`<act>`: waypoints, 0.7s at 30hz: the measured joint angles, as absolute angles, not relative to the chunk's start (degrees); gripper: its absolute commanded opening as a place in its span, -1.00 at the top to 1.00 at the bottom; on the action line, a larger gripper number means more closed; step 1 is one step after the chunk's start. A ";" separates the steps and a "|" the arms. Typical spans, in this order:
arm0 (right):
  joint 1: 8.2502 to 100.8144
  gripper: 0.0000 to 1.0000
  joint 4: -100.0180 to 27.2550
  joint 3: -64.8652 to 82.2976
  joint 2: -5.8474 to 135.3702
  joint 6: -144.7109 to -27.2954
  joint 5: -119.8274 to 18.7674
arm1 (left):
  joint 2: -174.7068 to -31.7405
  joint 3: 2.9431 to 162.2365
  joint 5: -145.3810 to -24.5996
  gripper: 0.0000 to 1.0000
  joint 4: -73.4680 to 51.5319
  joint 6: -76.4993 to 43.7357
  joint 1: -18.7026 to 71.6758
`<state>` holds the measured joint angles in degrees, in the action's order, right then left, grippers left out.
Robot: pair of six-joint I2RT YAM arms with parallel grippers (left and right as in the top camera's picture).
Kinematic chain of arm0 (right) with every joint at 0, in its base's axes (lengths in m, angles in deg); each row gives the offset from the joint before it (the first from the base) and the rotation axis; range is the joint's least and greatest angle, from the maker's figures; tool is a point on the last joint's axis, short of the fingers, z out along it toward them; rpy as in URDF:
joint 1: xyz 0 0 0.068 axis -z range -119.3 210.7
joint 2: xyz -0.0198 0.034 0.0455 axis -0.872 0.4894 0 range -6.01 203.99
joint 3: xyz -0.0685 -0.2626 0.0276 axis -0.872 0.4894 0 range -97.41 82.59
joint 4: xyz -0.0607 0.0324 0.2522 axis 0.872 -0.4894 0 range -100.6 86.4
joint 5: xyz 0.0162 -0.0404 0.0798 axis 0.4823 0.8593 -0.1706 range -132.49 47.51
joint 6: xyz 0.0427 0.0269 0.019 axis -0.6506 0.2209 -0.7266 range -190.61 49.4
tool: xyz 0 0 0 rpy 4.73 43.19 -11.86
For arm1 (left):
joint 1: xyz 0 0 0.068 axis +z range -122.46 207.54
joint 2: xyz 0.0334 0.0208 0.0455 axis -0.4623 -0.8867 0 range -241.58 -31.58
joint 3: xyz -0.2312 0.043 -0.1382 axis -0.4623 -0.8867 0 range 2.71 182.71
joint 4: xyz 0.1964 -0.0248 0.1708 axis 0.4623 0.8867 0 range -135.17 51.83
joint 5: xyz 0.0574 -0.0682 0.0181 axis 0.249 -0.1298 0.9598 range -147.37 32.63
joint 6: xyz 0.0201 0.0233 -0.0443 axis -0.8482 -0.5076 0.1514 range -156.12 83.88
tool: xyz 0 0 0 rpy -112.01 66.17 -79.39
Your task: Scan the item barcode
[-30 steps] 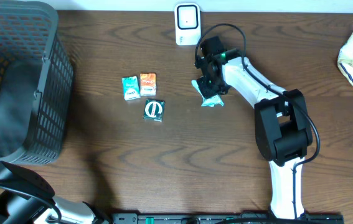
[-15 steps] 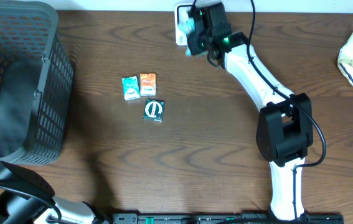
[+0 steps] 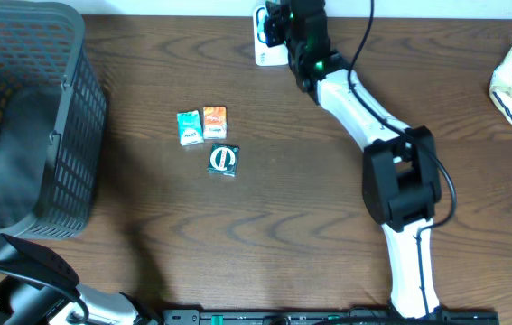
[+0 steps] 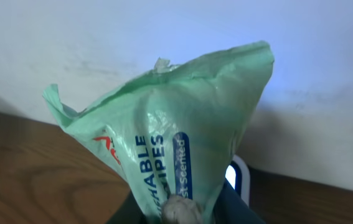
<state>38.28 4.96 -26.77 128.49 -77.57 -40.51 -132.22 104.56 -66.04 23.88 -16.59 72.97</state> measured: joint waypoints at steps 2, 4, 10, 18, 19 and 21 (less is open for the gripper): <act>38.28 0.63 5.70 -26.72 129.99 -77.87 -40.31 | -132.22 104.56 -66.04 -0.96 23.88 -16.59 72.97; 38.28 0.67 5.84 -26.64 131.55 -78.27 -40.09 | -132.22 104.56 -66.04 -0.96 23.86 -16.59 72.97; 38.37 0.77 6.53 -26.48 132.18 -79.01 -39.22 | -132.22 104.56 -66.04 -0.96 23.88 -16.59 72.97; 40.16 0.98 2.12 -26.46 131.83 -79.36 -38.93 | -132.22 104.56 -66.04 -0.96 23.90 -16.59 72.97; 40.75 0.98 0.50 -26.46 131.57 -79.38 -38.63 | -132.22 104.56 -66.04 -0.95 23.86 -16.59 72.97; 42.41 0.98 -3.91 -26.42 130.69 -79.40 -37.69 | -132.22 104.56 -66.04 -0.95 23.88 -16.61 72.97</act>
